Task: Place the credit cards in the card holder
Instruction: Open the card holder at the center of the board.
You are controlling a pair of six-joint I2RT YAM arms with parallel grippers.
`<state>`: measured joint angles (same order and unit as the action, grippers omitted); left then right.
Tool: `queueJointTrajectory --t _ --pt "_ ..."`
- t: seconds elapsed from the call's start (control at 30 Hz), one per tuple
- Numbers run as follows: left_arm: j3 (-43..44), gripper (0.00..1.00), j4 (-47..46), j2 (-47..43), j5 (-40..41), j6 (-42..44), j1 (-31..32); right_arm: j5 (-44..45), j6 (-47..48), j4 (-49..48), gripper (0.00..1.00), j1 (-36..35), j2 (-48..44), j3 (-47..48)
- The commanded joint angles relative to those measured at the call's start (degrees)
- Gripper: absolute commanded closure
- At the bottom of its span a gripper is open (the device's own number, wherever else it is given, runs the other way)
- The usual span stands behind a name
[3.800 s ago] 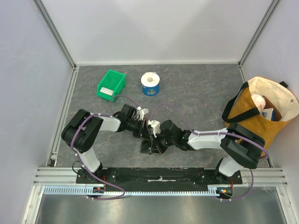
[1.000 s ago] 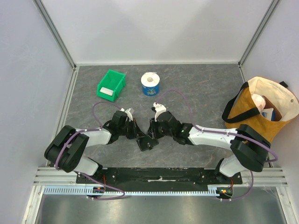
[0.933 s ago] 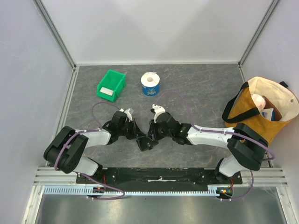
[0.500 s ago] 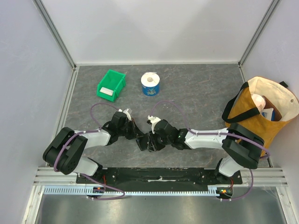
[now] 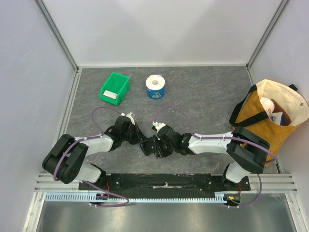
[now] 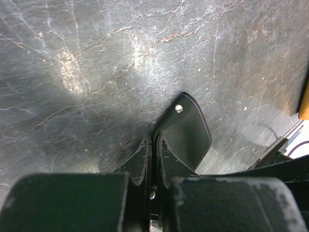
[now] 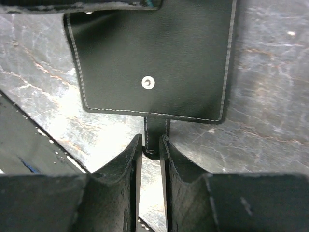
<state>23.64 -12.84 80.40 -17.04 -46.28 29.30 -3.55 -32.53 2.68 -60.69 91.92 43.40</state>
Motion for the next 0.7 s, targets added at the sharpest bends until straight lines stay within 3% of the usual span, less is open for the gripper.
queueJointTrajectory --t 0.0,0.13,0.37,0.5,0.57,0.67 --pt "0.0 0.94 4.5 -3.6 5.3 0.0 -0.2 9.4 4.1 14.4 0.7 0.5 0.4 0.4" --pt "0.4 0.93 6.3 -5.0 7.8 0.8 -0.3 5.1 6.5 15.1 0.63 0.7 -3.3 -0.9" --pt "1.9 0.92 6.3 -2.6 5.7 1.3 -0.3 3.2 7.2 15.3 0.64 1.4 -0.4 -0.2" --pt "1.8 0.74 8.8 -6.5 5.6 1.0 -0.3 7.7 6.0 15.3 0.63 3.7 -4.5 1.1" --pt "2.5 0.56 11.3 -10.8 6.6 1.4 -0.3 9.0 5.6 15.3 0.61 6.0 -7.0 1.9" --pt "5.4 0.4 17.6 -15.4 9.7 2.8 -0.2 10.0 5.7 15.2 0.59 9.8 -10.3 3.4"
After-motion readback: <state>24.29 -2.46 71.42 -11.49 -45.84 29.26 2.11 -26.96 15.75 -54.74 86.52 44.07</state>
